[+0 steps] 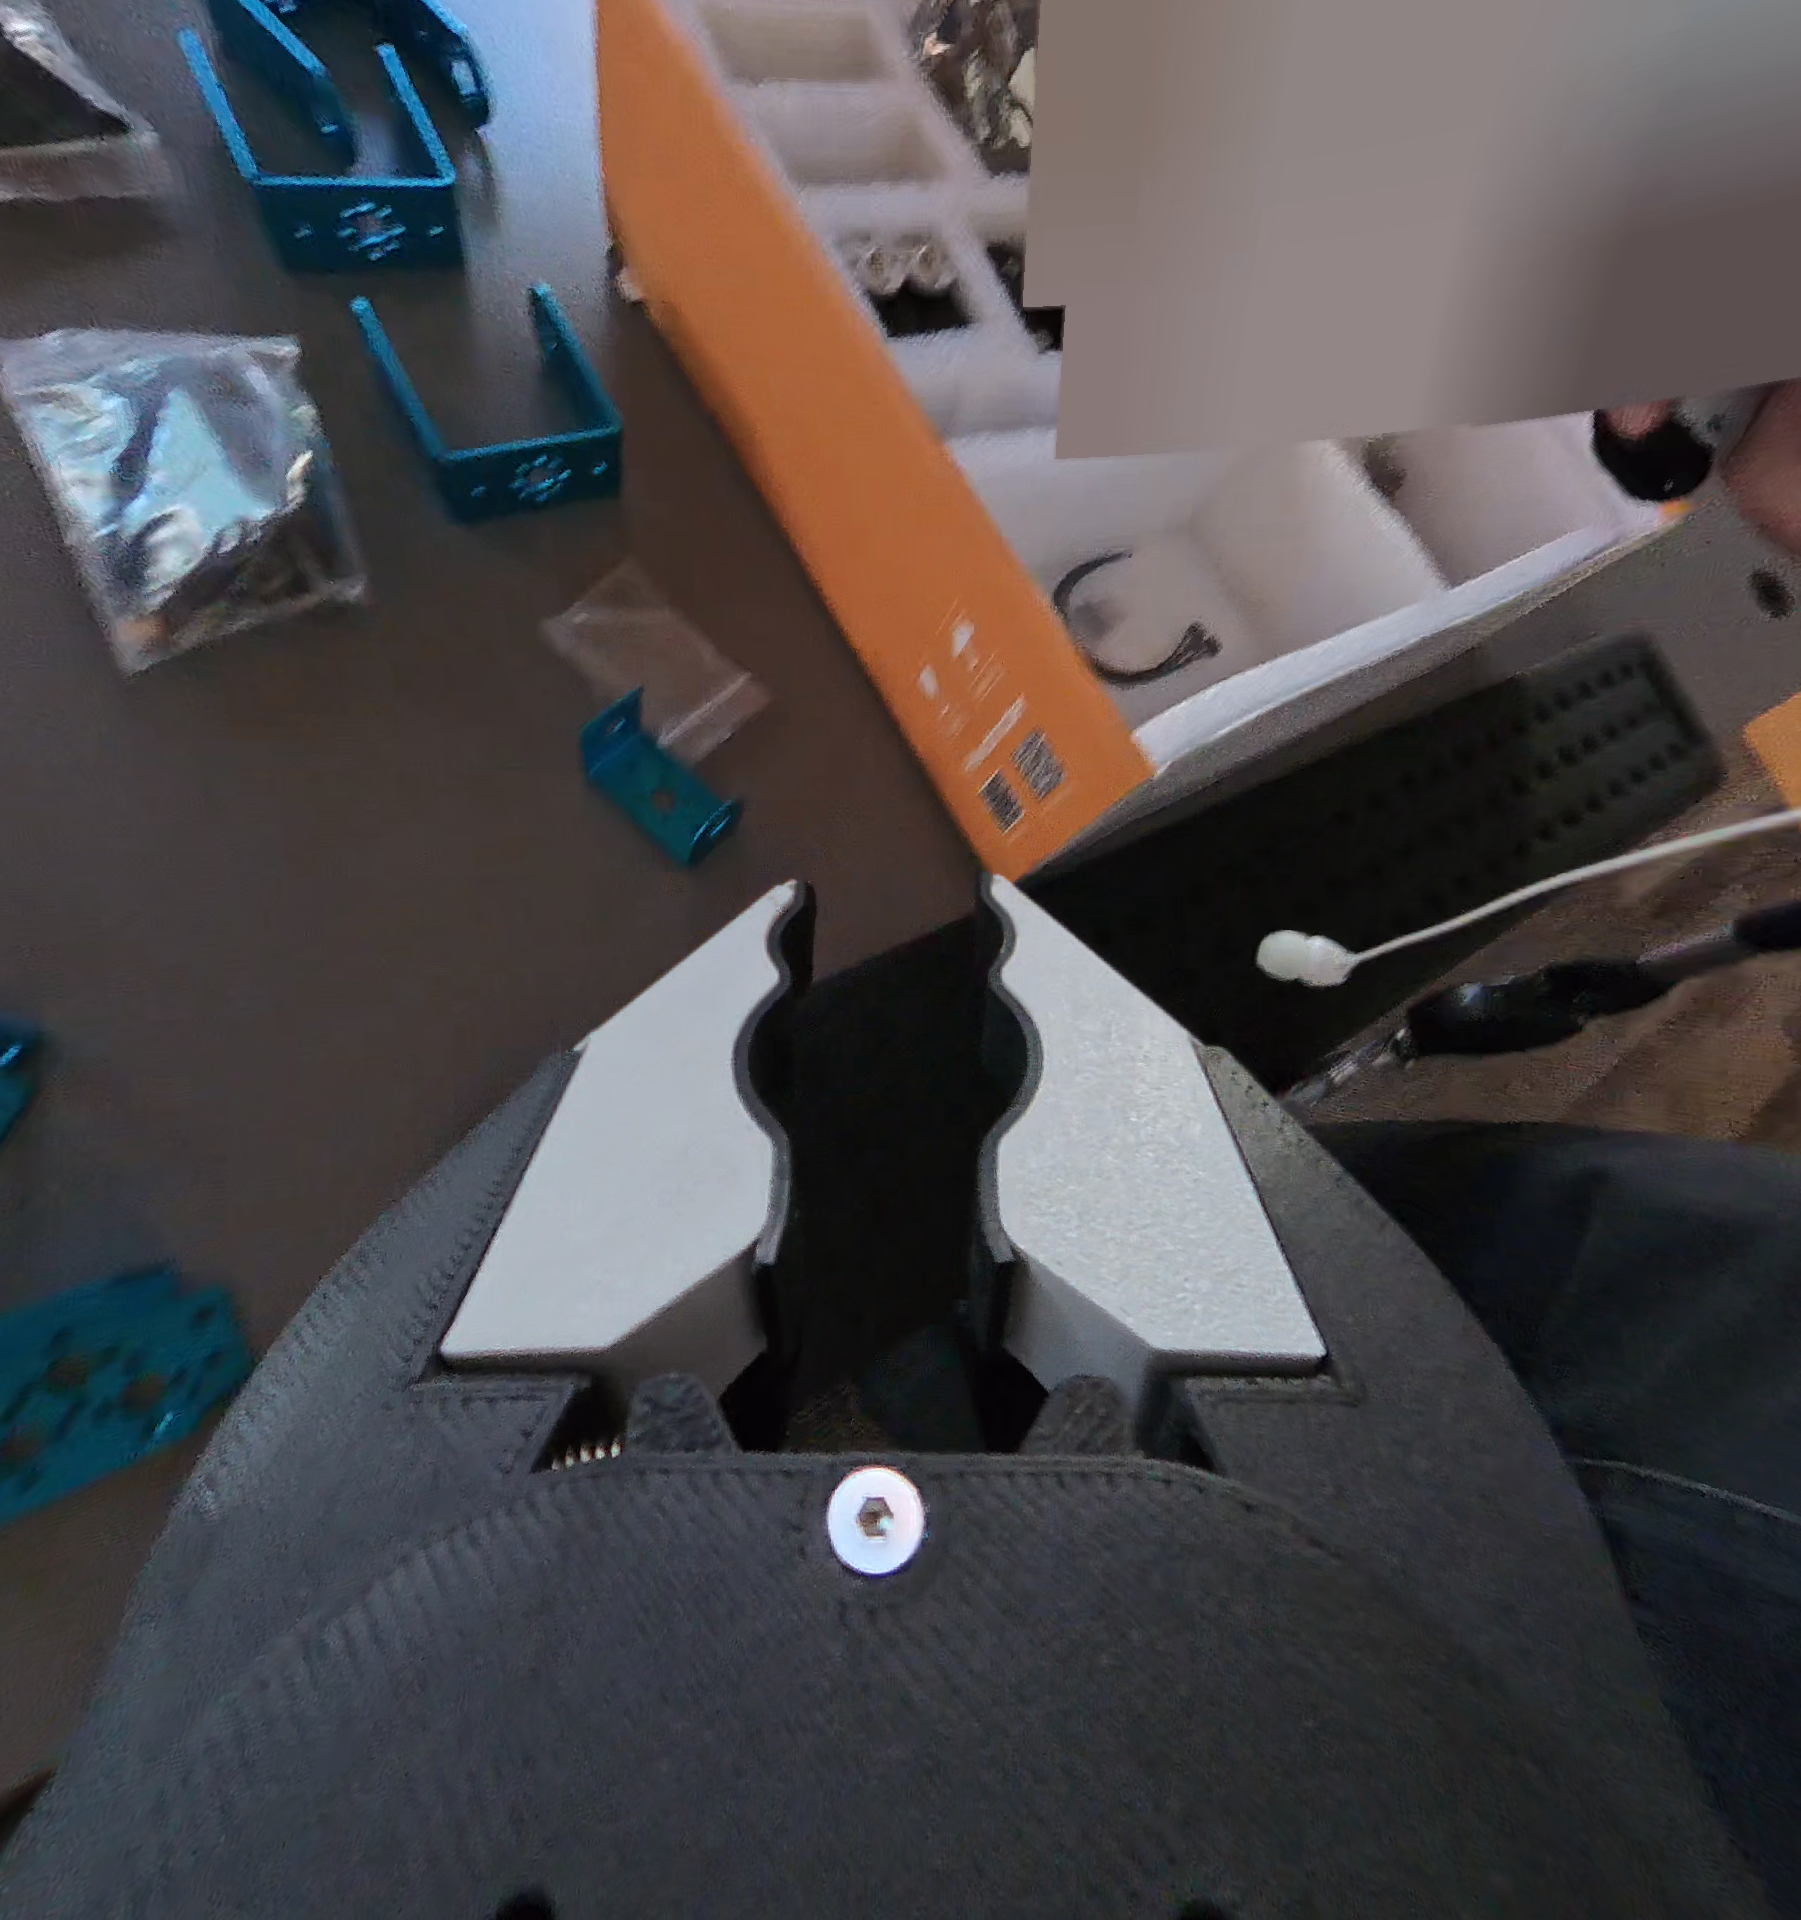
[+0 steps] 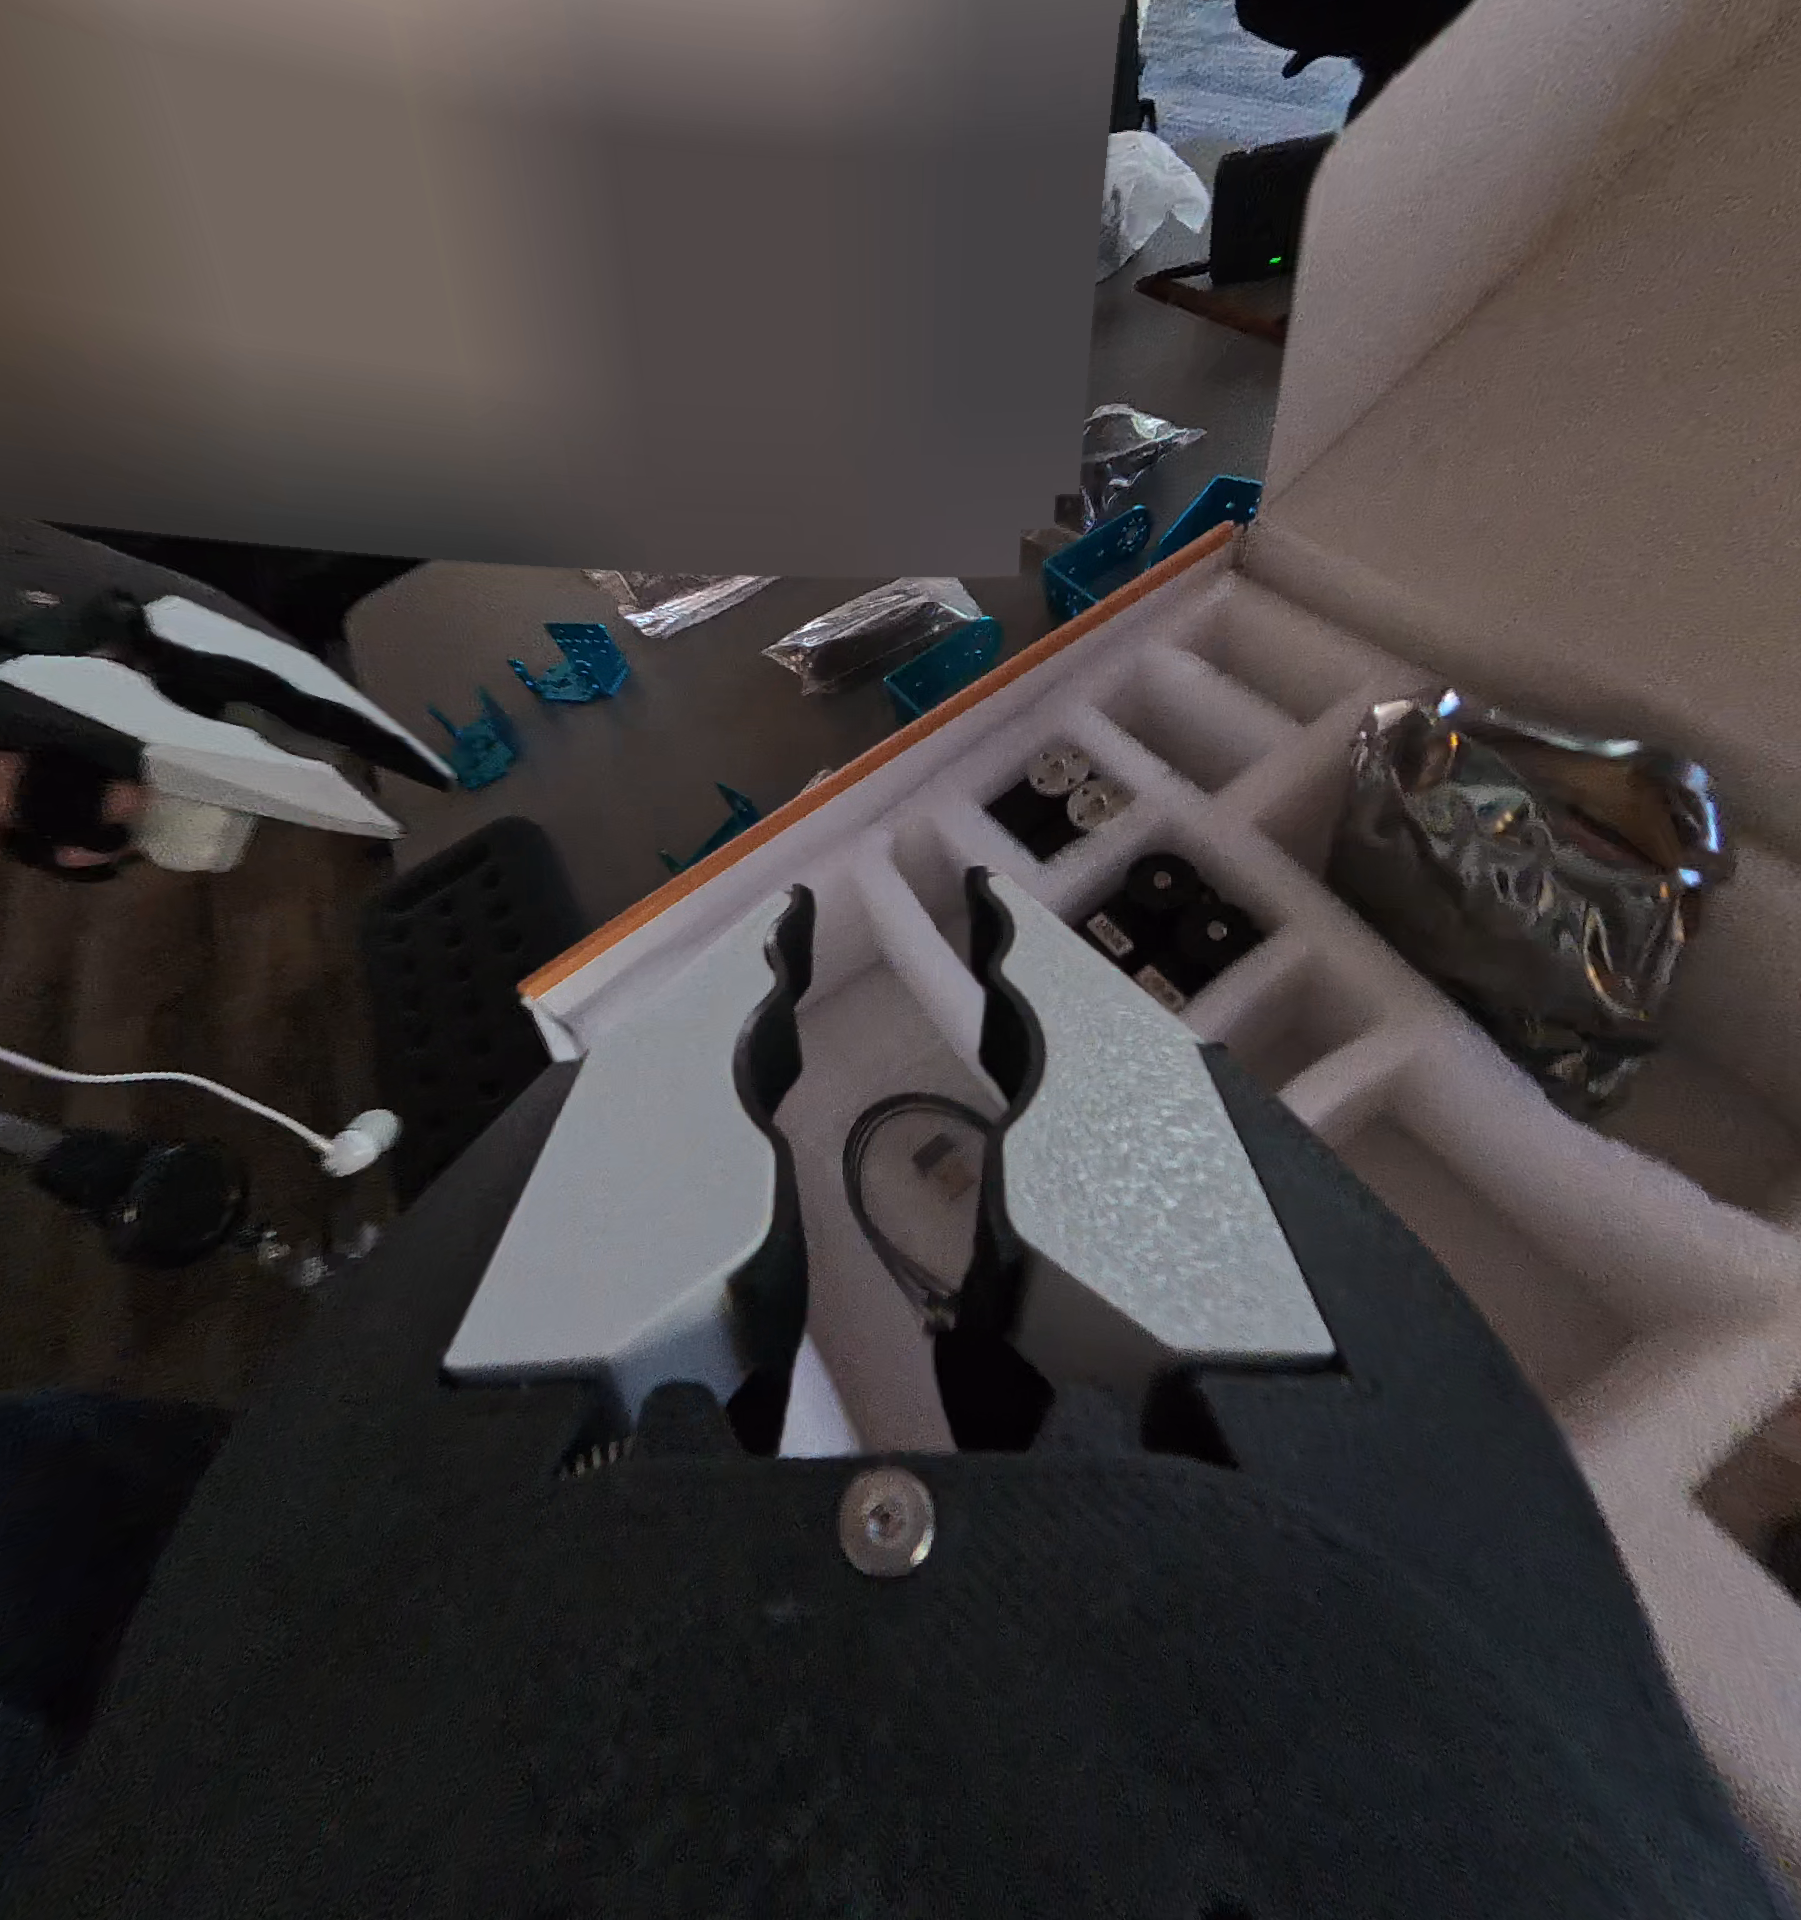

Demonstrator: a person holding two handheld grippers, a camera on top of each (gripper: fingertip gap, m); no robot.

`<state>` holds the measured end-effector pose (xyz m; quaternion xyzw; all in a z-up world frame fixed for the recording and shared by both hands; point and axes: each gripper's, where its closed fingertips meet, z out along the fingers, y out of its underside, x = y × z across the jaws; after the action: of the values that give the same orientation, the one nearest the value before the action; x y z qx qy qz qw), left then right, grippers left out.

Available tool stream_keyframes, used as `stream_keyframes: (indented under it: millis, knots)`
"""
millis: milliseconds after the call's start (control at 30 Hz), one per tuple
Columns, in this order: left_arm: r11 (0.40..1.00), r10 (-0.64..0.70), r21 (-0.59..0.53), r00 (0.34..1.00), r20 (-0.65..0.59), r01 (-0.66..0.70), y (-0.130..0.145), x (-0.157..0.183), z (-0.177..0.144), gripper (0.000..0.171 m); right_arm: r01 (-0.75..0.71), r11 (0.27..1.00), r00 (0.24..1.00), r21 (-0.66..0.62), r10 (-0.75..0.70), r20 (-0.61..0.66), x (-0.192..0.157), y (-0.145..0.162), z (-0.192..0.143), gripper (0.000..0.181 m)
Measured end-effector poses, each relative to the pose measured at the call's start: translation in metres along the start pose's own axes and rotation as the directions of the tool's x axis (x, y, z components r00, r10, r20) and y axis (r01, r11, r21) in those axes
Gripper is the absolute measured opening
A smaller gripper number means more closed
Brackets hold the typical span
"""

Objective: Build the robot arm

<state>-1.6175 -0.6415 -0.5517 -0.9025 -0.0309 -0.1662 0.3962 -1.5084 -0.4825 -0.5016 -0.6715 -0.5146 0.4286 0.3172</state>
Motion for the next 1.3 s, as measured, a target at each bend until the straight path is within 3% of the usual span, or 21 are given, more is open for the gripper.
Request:
stream_keyframes:
  millis: [67, 133, 233, 400, 533, 633, 667, 700, 733, 767, 900, 967, 1033, 1133, 1233, 1300]
  knots:
    - [1.0, 0.004, 0.009, 0.999, 0.046, -0.005, 0.01, -0.011, -0.011, 0.035, 0.009, 1.0, 0.999, -0.017, -0.008, 0.046, -0.014, -0.001, 0.015, 0.026]
    - [0.999, -0.018, 0.038, 0.998, 0.063, 0.016, 0.015, -0.019, -0.018, 0.04, -0.032, 0.999, 0.99, 0.032, 0.027, 0.135, -0.033, -0.016, 0.024, 0.0]
    - [0.993, -0.072, 0.102, 0.995, 0.072, 0.064, 0.018, -0.03, -0.026, 0.044, -0.077, 0.987, 0.993, 0.139, 0.064, 0.1, -0.031, -0.047, 0.032, 0.0]
    - [0.981, -0.127, 0.159, 0.986, 0.107, 0.109, 0.025, -0.053, -0.041, 0.048, -0.002, 0.998, 0.996, 0.064, -0.004, 0.084, -0.05, -0.042, 0.055, 0.0]
    - [0.978, -0.122, 0.185, 0.981, 0.153, 0.093, 0.027, -0.07, -0.062, 0.049, 0.089, 0.995, 0.996, 0.051, -0.09, 0.025, -0.061, -0.042, 0.065, 0.032]
    - [0.973, -0.108, 0.221, 0.978, 0.176, 0.068, 0.017, -0.076, -0.083, 0.048, 0.092, 0.994, 0.992, 0.056, -0.097, 0.079, -0.079, -0.05, 0.067, 0.058]
    - [0.97, -0.098, 0.239, 0.978, 0.184, 0.053, 0.01, -0.076, -0.091, 0.048, 0.086, 0.996, 0.992, 0.039, -0.09, 0.091, -0.084, -0.051, 0.066, 0.062]
    - [0.966, -0.083, 0.258, 0.977, 0.195, 0.031, 0.001, -0.075, -0.101, 0.047, 0.09, 0.996, 0.989, 0.026, -0.092, 0.114, -0.09, -0.055, 0.063, 0.048]
    - [0.961, -0.063, 0.275, 0.976, 0.207, 0.004, -0.01, -0.073, -0.111, 0.046, 0.109, 0.994, 0.985, 0.023, -0.111, 0.131, -0.097, -0.06, 0.057, 0.01]
    - [0.957, -0.041, 0.289, 0.975, 0.22, -0.025, -0.02, -0.071, -0.122, 0.044, 0.13, 0.991, 0.987, 0.029, -0.132, 0.096, -0.096, -0.069, 0.049, 0.0]
    - [0.944, 0.058, 0.306, 0.974, 0.22, -0.126, -0.059, -0.051, -0.161, 0.02, 0.215, 0.969, 0.977, 0.123, -0.213, -0.033, -0.091, -0.122, -0.001, 0.0]
    - [0.939, 0.087, 0.31, 0.976, 0.201, -0.148, -0.074, -0.039, -0.176, 0.0, 0.222, 0.97, 0.974, 0.102, -0.216, -0.072, -0.089, -0.135, -0.029, 0.0]
    - [0.934, 0.102, 0.322, 0.98, 0.174, -0.154, -0.09, -0.028, -0.185, 0.0, 0.195, 0.977, 0.978, 0.087, -0.186, -0.099, -0.089, -0.144, -0.058, 0.013]
    - [0.912, 0.15, 0.361, 0.978, 0.145, -0.194, -0.124, -0.01, -0.195, 0.0, 0.195, 0.974, 0.964, 0.119, -0.168, -0.204, -0.091, -0.157, -0.112, 0.0]
    - [0.883, 0.254, 0.382, 0.962, 0.095, -0.271, -0.164, 0.019, -0.196, 0.0, 0.228, 0.966, 0.888, 0.122, -0.155, -0.433, -0.079, -0.164, -0.181, 0.0]
    - [0.855, 0.349, 0.386, 0.935, 0.068, -0.347, -0.19, 0.042, -0.189, 0.0, 0.257, 0.963, 0.775, 0.075, -0.16, -0.611, -0.069, -0.16, -0.237, 0.0]
